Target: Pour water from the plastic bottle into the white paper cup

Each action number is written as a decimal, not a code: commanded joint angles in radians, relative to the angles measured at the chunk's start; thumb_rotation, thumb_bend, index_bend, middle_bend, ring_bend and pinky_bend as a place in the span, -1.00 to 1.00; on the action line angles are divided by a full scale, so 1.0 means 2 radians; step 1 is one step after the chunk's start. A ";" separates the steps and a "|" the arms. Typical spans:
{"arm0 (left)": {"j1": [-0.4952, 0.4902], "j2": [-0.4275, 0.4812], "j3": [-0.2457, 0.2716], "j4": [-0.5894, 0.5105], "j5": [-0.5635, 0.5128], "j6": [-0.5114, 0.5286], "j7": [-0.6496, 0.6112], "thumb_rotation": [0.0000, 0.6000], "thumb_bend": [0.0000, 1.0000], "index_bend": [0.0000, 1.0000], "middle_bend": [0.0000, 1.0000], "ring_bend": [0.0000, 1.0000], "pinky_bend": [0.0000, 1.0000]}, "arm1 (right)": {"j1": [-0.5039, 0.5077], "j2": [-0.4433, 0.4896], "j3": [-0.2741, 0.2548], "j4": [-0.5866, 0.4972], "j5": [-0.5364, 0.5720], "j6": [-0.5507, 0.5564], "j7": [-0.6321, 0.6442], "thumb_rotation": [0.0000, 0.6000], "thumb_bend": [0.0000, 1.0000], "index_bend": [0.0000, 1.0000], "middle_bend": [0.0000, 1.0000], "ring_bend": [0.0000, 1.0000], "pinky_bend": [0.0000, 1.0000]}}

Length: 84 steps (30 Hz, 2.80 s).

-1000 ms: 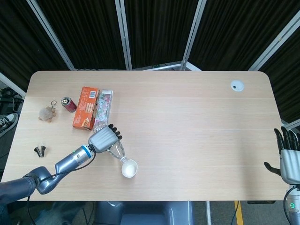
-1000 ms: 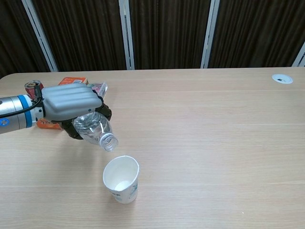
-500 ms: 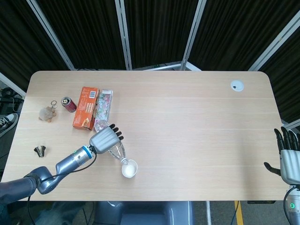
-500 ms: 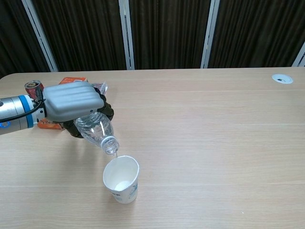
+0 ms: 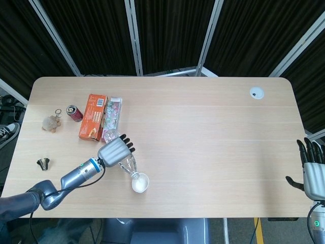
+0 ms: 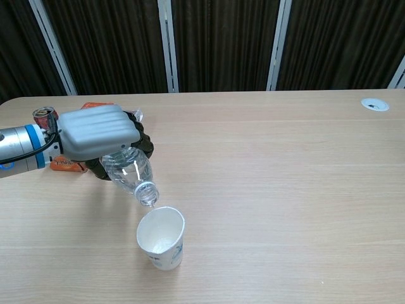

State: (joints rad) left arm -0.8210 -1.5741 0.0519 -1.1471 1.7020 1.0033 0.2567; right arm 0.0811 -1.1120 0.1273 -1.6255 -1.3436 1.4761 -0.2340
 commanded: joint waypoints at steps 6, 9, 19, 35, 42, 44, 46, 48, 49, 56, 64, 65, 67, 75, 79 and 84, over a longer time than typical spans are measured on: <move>-0.001 0.002 -0.001 0.000 0.003 0.004 0.004 1.00 -0.01 0.00 -0.10 -0.26 -0.21 | 0.000 0.000 0.000 0.001 0.001 -0.001 0.001 1.00 -1.00 -1.00 -1.00 -1.00 -1.00; -0.002 0.002 -0.001 0.000 0.004 0.004 0.006 1.00 -0.01 0.00 -0.10 -0.26 -0.21 | 0.000 0.000 0.000 0.001 0.001 -0.001 0.001 1.00 -1.00 -1.00 -1.00 -1.00 -1.00; -0.001 0.002 -0.002 -0.003 0.001 0.005 0.006 1.00 -0.01 0.00 -0.10 -0.26 -0.21 | 0.000 0.001 0.000 0.001 0.002 -0.001 0.002 1.00 -1.00 -1.00 -1.00 -1.00 -1.00; 0.014 -0.003 -0.002 -0.005 -0.036 -0.002 -0.167 1.00 -0.01 0.01 -0.10 -0.26 -0.21 | 0.000 -0.001 0.000 0.002 0.004 -0.003 -0.003 1.00 -1.00 -1.00 -1.00 -1.00 -1.00; 0.025 -0.007 -0.028 -0.001 -0.095 -0.026 -0.361 1.00 -0.04 0.01 -0.10 -0.26 -0.21 | 0.001 -0.002 0.000 0.003 0.005 -0.005 -0.005 1.00 -1.00 -1.00 -1.00 -1.00 -1.00; 0.026 -0.013 -0.033 0.008 -0.101 -0.030 -0.404 1.00 -0.05 0.01 -0.10 -0.26 -0.21 | 0.002 -0.003 0.000 0.003 0.005 -0.005 -0.006 1.00 -1.00 -1.00 -1.00 -1.00 -1.00; 0.028 -0.020 -0.037 0.014 -0.106 -0.030 -0.433 1.00 -0.07 0.02 -0.10 -0.26 -0.21 | 0.002 -0.003 -0.001 0.003 0.005 -0.005 -0.006 1.00 -1.00 -1.00 -1.00 -1.00 -1.00; 0.031 -0.027 -0.041 0.018 -0.112 -0.030 -0.464 1.00 -0.08 0.02 -0.10 -0.26 -0.21 | 0.002 -0.004 -0.001 0.003 0.006 -0.005 -0.007 1.00 -1.00 -1.00 -1.00 -1.00 -1.00; 0.034 -0.034 -0.047 0.021 -0.120 -0.031 -0.492 1.00 -0.08 0.02 -0.09 -0.26 -0.21 | 0.002 -0.004 -0.001 0.003 0.006 -0.006 -0.007 1.00 -1.00 -1.00 -1.00 -1.00 -1.00; 0.045 -0.075 -0.068 0.060 -0.135 -0.032 -0.619 1.00 -0.15 0.00 -0.09 -0.25 -0.21 | 0.003 -0.006 0.000 0.005 0.009 -0.008 -0.010 1.00 -1.00 -1.00 -1.00 -1.00 -1.00; 0.050 -0.095 -0.060 0.091 -0.113 -0.018 -0.658 1.00 -0.17 -0.01 -0.09 -0.25 -0.21 | 0.004 -0.007 -0.001 0.006 0.010 -0.010 -0.011 1.00 -1.00 -1.00 -1.00 -1.00 -1.00; 0.050 -0.098 -0.060 0.093 -0.111 -0.017 -0.662 1.00 -0.17 -0.01 -0.09 -0.25 -0.21 | 0.004 -0.007 -0.001 0.006 0.010 -0.010 -0.011 1.00 -1.00 -1.00 -1.00 -1.00 -1.00; 0.051 -0.103 -0.059 0.098 -0.109 -0.014 -0.666 1.00 -0.17 -0.01 -0.09 -0.25 -0.21 | 0.003 -0.006 -0.001 0.005 0.009 -0.008 -0.010 1.00 -1.00 -1.00 -1.00 -1.00 -1.00; 0.052 -0.115 -0.054 0.110 -0.101 -0.014 -0.680 1.00 -0.18 -0.02 -0.10 -0.25 -0.22 | 0.003 -0.007 -0.001 0.005 0.010 -0.010 -0.012 1.00 -1.00 -1.00 -1.00 -1.00 -1.00; 0.052 -0.122 -0.053 0.114 -0.097 -0.010 -0.679 1.00 -0.26 -0.03 -0.10 -0.25 -0.22 | 0.003 -0.007 -0.001 0.005 0.010 -0.009 -0.012 1.00 -1.00 -1.00 -1.00 -1.00 -1.00; 0.052 -0.125 -0.049 0.118 -0.093 -0.009 -0.676 1.00 -0.35 -0.10 -0.16 -0.31 -0.24 | 0.003 -0.007 -0.001 0.005 0.011 -0.010 -0.012 1.00 -1.00 -1.00 -1.00 -1.00 -1.00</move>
State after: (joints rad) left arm -0.7164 -1.8248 -0.0467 -0.9115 1.5158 0.9859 -1.0957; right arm 0.0880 -1.1262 0.1251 -1.6147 -1.3210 1.4565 -0.2575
